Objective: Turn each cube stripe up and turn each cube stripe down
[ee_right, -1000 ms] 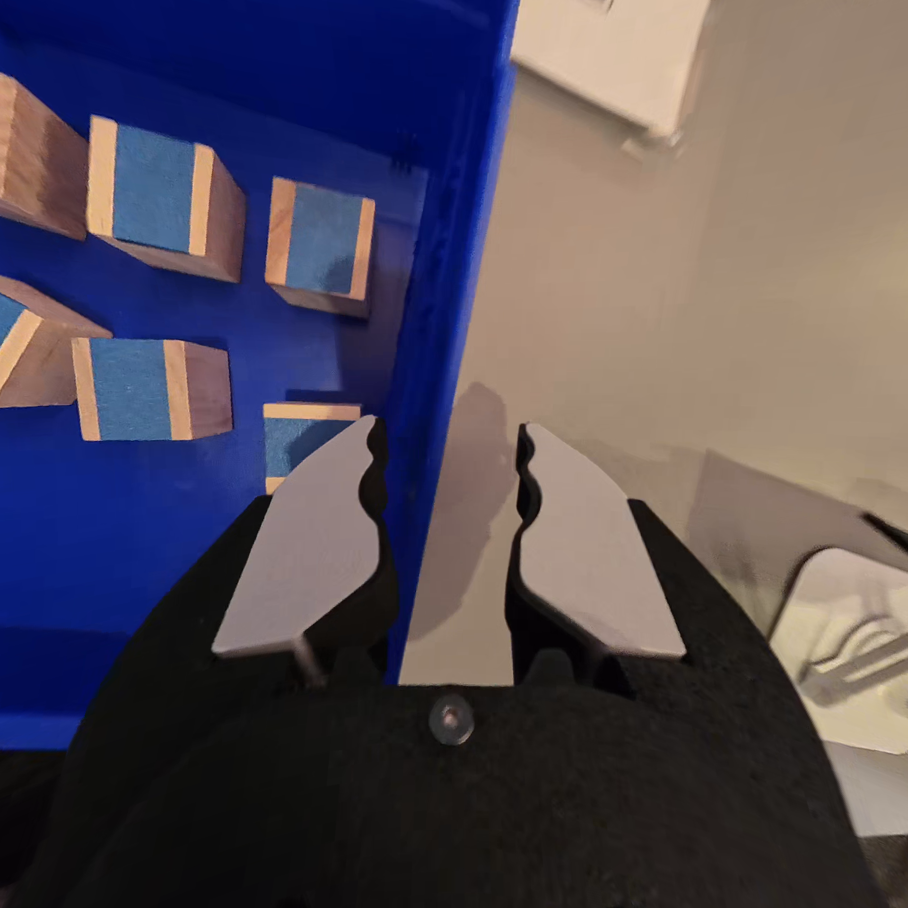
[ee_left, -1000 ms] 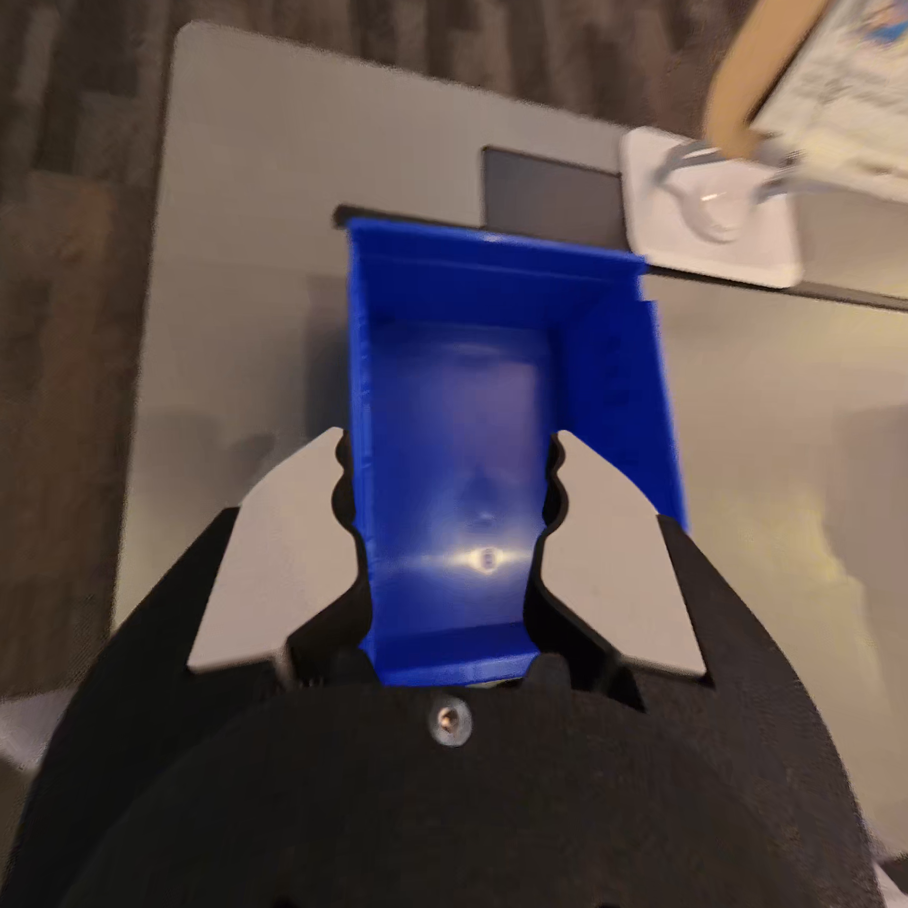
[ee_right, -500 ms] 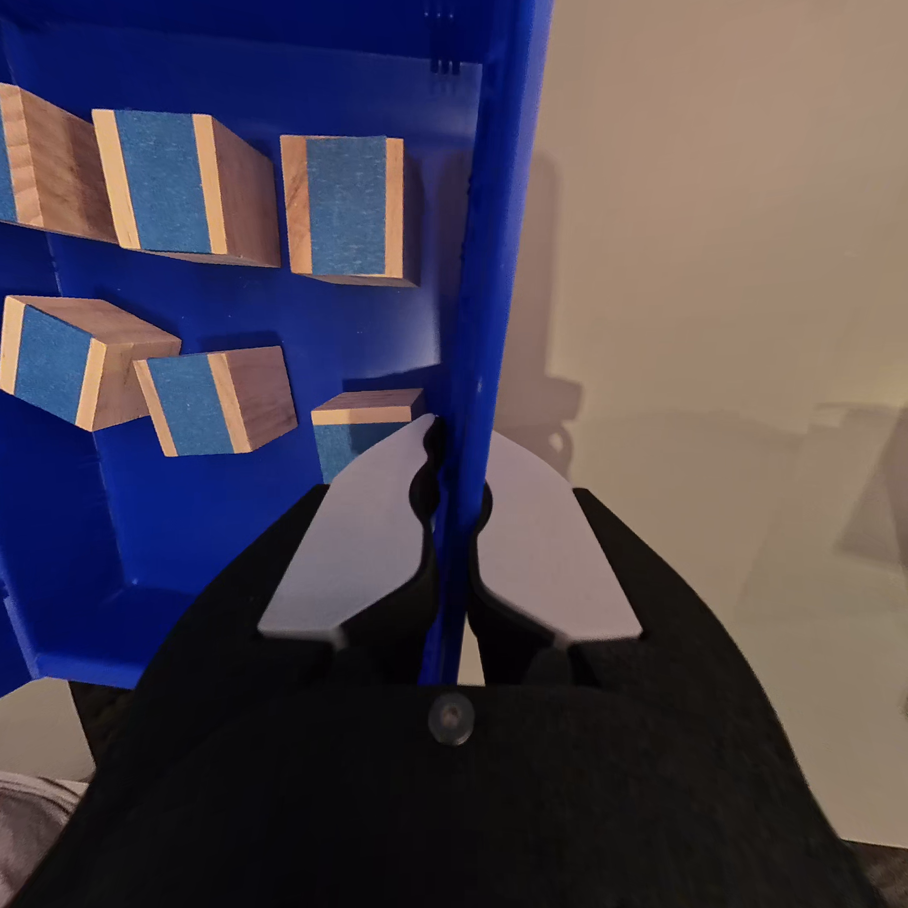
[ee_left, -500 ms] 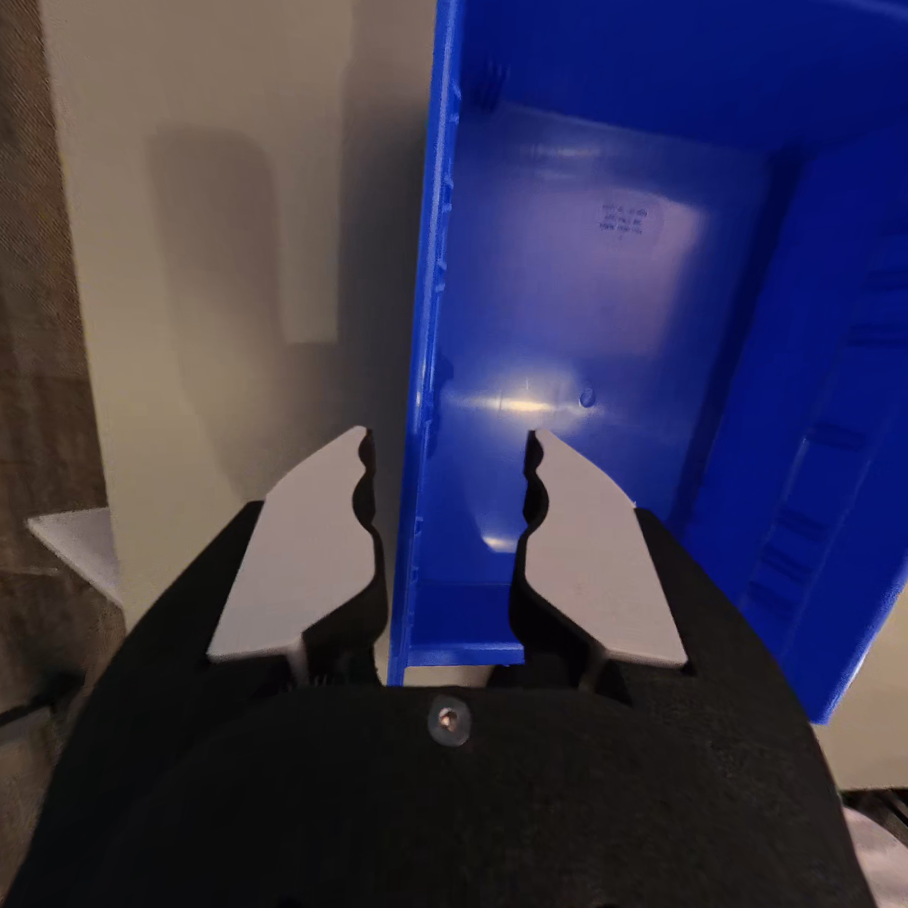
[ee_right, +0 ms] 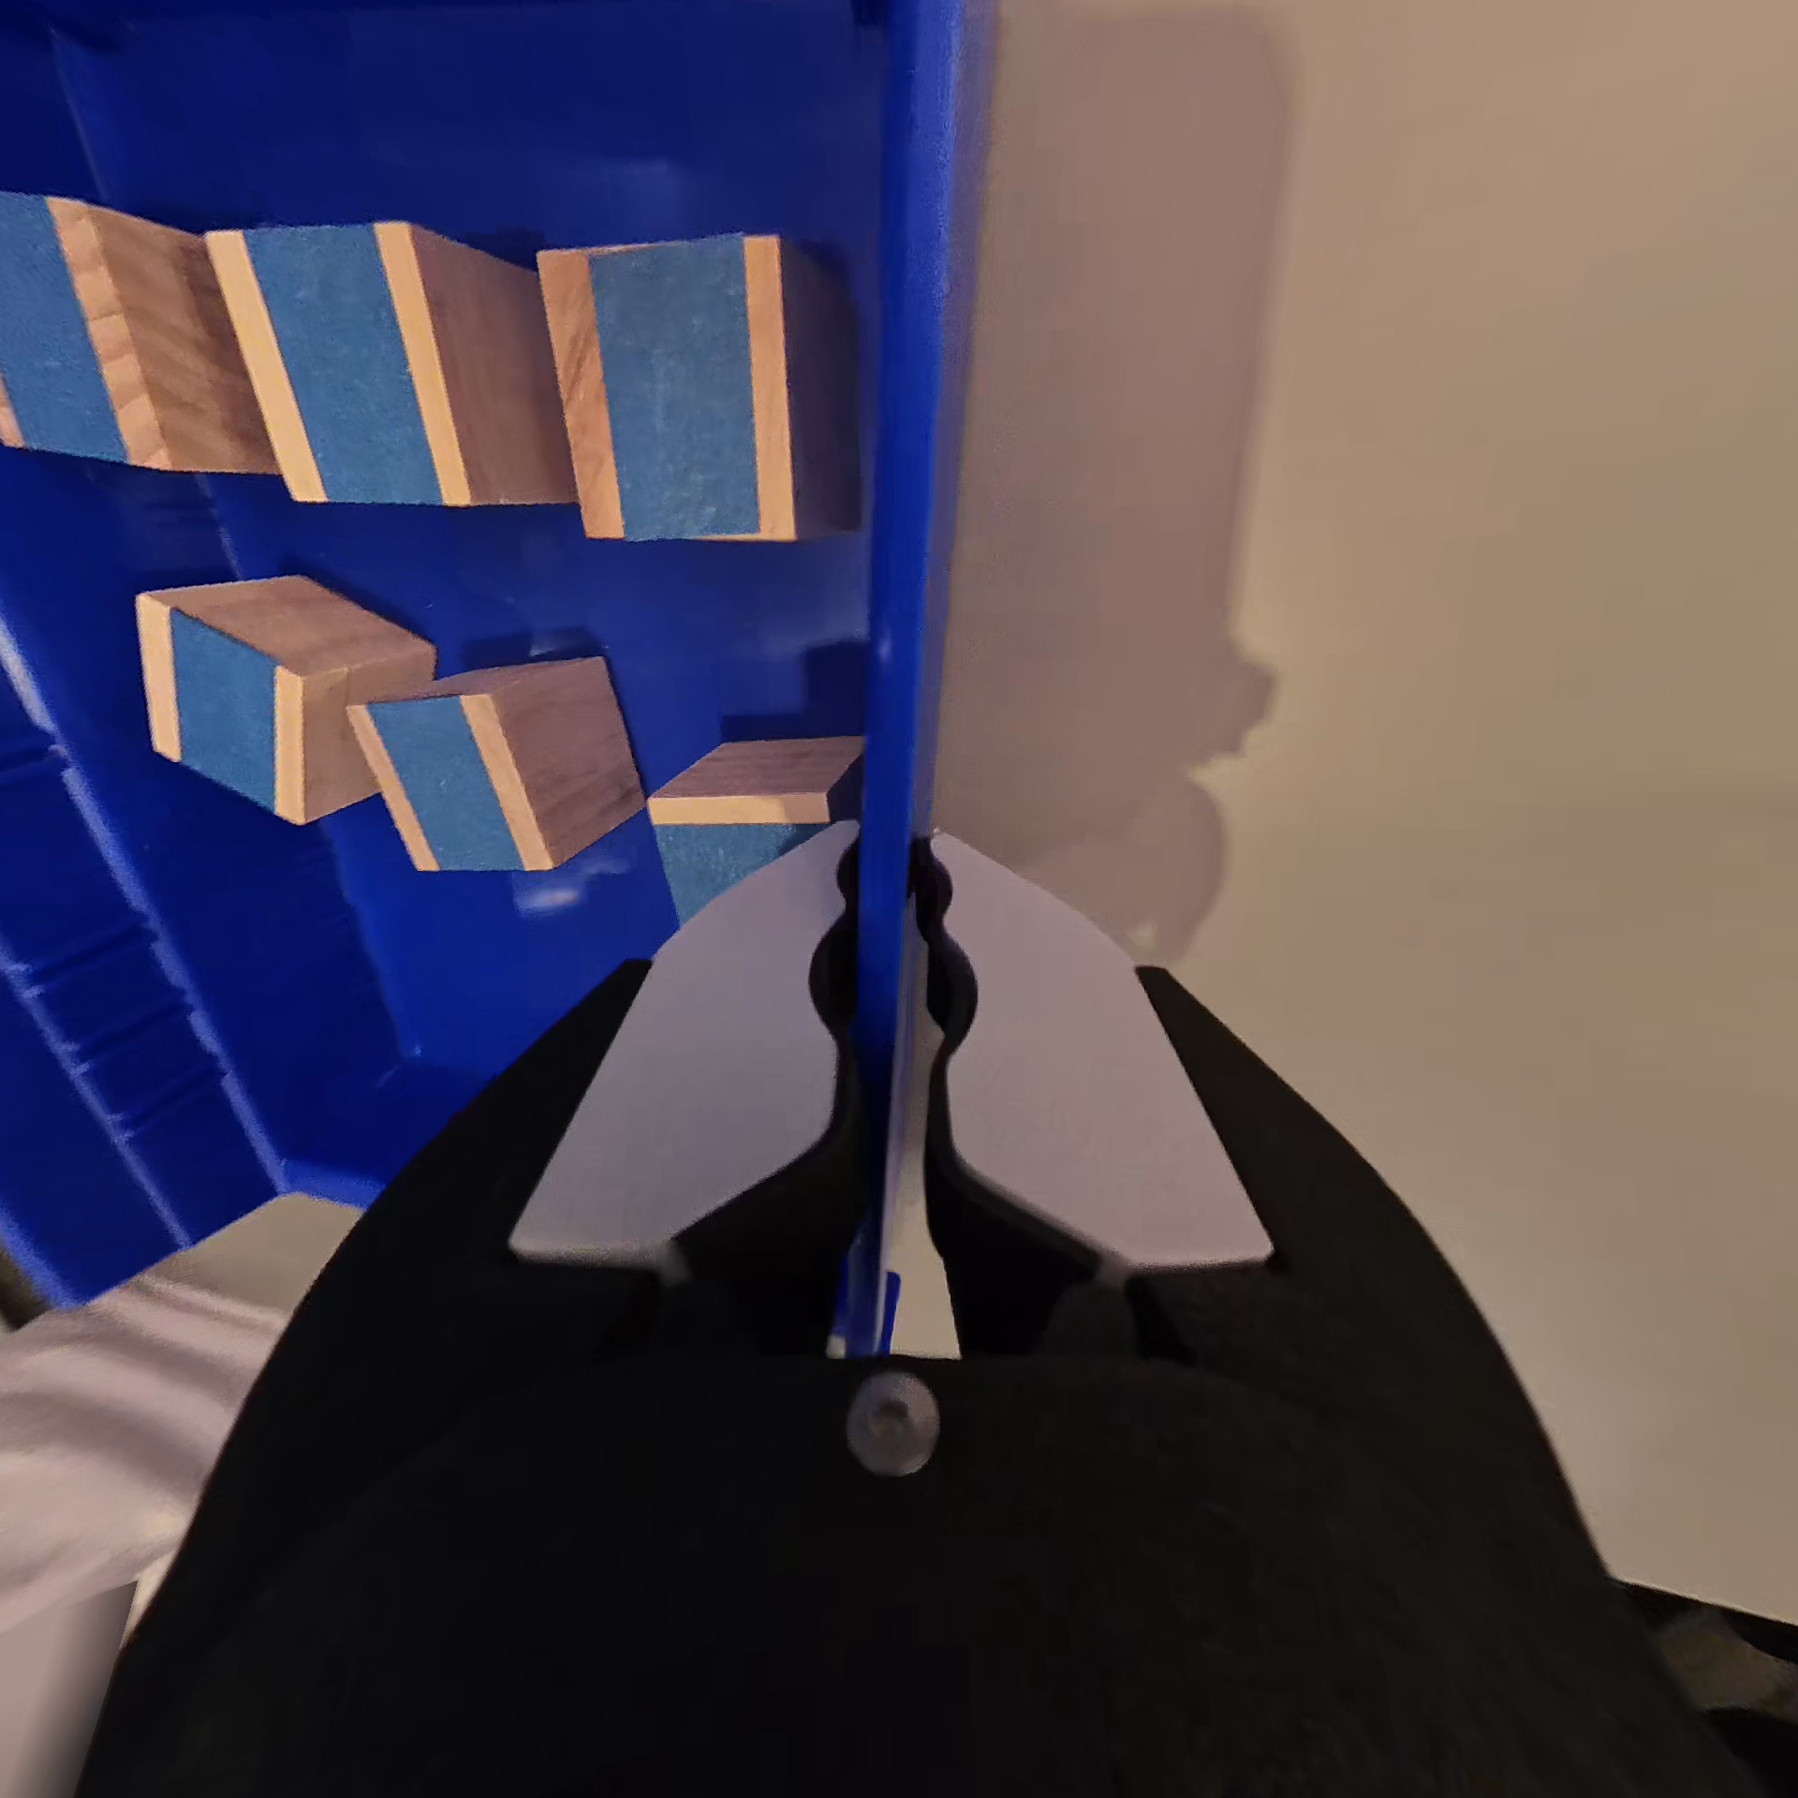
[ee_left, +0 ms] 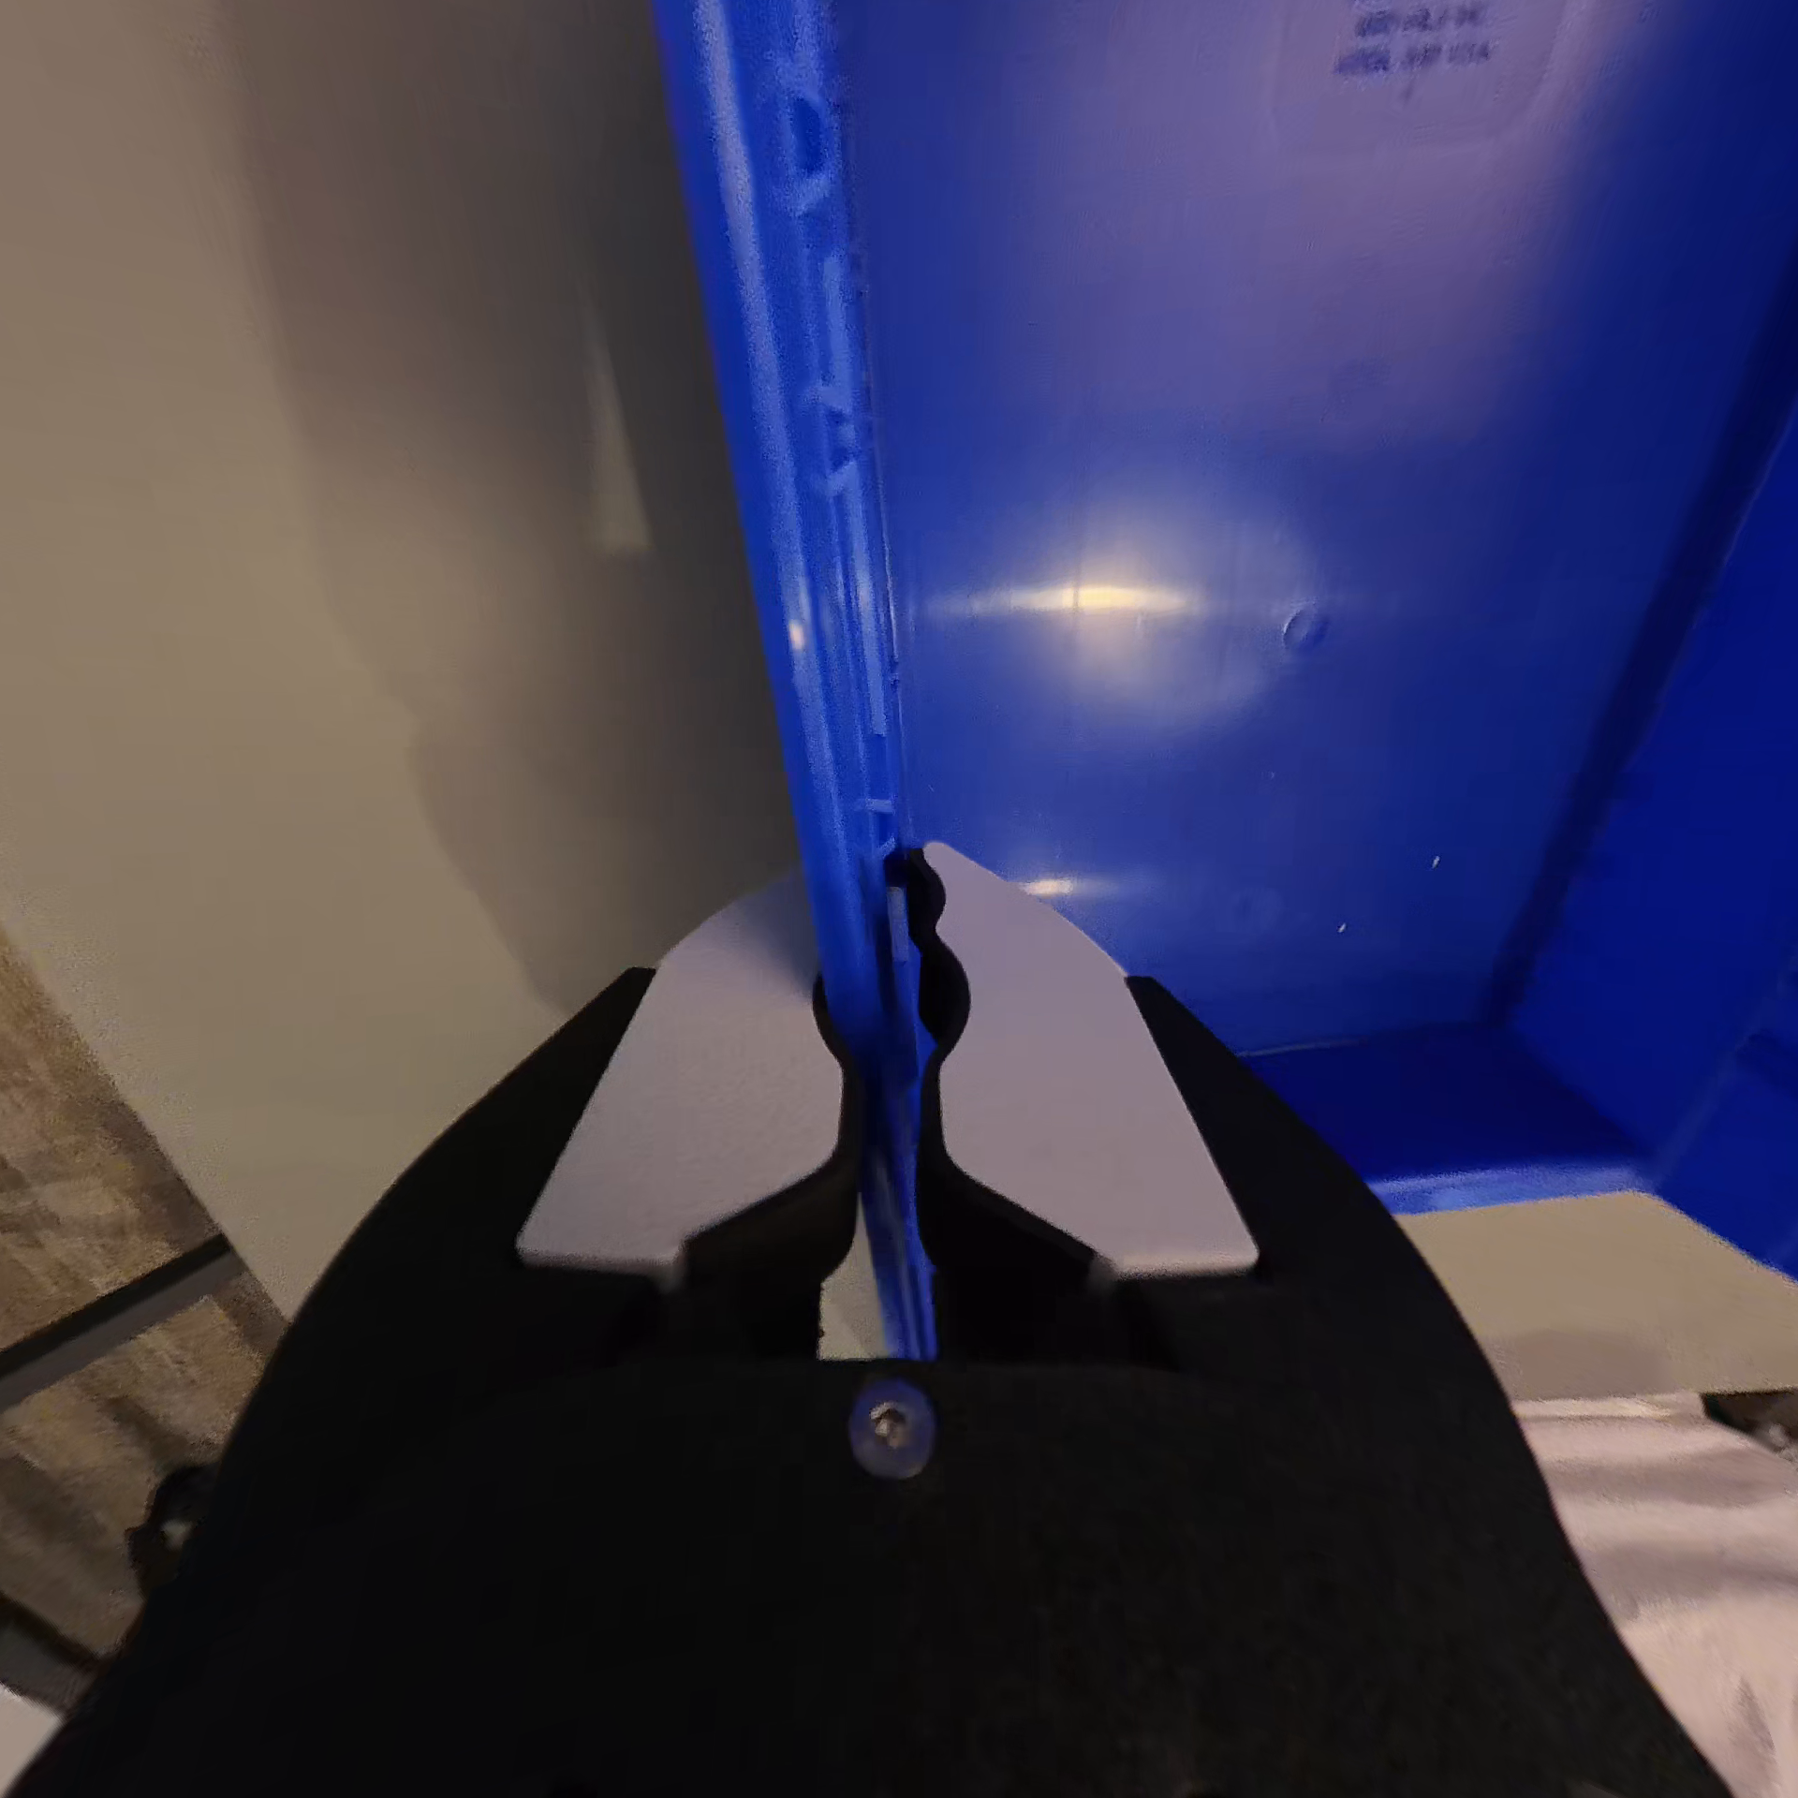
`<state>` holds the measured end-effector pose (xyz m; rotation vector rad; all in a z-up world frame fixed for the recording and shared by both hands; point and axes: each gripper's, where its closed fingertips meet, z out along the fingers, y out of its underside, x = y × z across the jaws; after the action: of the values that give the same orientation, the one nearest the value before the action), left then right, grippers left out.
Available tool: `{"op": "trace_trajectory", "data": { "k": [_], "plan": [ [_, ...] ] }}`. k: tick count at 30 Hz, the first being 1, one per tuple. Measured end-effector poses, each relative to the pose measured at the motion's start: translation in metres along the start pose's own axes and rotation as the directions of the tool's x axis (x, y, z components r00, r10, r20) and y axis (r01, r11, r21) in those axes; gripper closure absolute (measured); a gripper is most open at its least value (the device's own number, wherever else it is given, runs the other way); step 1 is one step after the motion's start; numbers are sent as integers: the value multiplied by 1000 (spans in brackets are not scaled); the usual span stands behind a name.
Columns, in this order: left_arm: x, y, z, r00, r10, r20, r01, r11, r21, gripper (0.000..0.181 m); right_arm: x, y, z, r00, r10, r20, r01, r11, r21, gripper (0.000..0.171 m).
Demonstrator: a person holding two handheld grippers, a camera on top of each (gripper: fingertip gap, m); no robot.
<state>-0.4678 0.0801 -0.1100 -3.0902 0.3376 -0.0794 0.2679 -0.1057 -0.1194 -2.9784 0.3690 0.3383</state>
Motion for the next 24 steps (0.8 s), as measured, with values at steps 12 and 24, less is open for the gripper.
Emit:
{"op": "trace_trajectory", "data": {
  "k": [12,24],
  "plan": [
    [128,-7,9,915,378,139,-377,926,-32,156,-61,-16,16,997,-69,-18,69,998,-5,162],
    [201,7,13,852,517,87,-519,855,6,149,-58,-44,24,979,-128,-160,139,989,57,160]
  ]
}}
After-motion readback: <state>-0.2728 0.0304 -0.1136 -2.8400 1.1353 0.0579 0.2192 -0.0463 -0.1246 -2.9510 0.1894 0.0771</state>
